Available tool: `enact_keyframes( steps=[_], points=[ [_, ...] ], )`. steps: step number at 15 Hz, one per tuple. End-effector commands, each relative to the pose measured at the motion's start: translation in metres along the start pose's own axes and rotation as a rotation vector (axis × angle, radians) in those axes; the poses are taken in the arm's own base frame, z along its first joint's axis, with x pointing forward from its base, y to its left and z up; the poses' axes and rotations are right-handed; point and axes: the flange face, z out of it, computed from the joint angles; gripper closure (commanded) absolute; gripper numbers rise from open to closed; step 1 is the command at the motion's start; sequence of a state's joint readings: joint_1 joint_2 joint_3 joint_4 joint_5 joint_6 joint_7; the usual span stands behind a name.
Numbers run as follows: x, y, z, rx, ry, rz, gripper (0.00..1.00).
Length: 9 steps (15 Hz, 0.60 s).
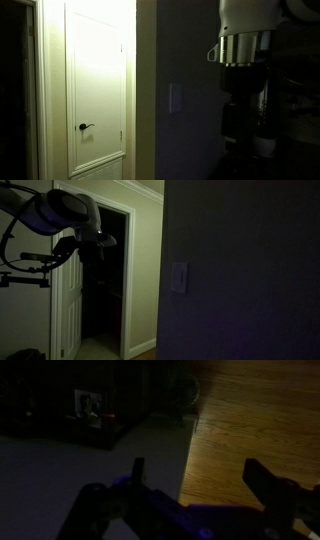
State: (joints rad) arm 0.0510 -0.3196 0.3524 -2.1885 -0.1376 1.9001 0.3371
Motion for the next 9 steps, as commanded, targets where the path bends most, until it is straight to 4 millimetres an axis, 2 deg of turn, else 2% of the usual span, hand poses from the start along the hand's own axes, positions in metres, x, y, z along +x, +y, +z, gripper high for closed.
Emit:
enact_keyframes(
  steps=[1, 9],
  points=[
    [0.0003, -0.0003, -0.0006, -0.001, -0.001, 0.0, 0.0],
    [0.0011, 0.0015, 0.001, 0.007, -0.001, 0.0, 0.0]
  ],
)
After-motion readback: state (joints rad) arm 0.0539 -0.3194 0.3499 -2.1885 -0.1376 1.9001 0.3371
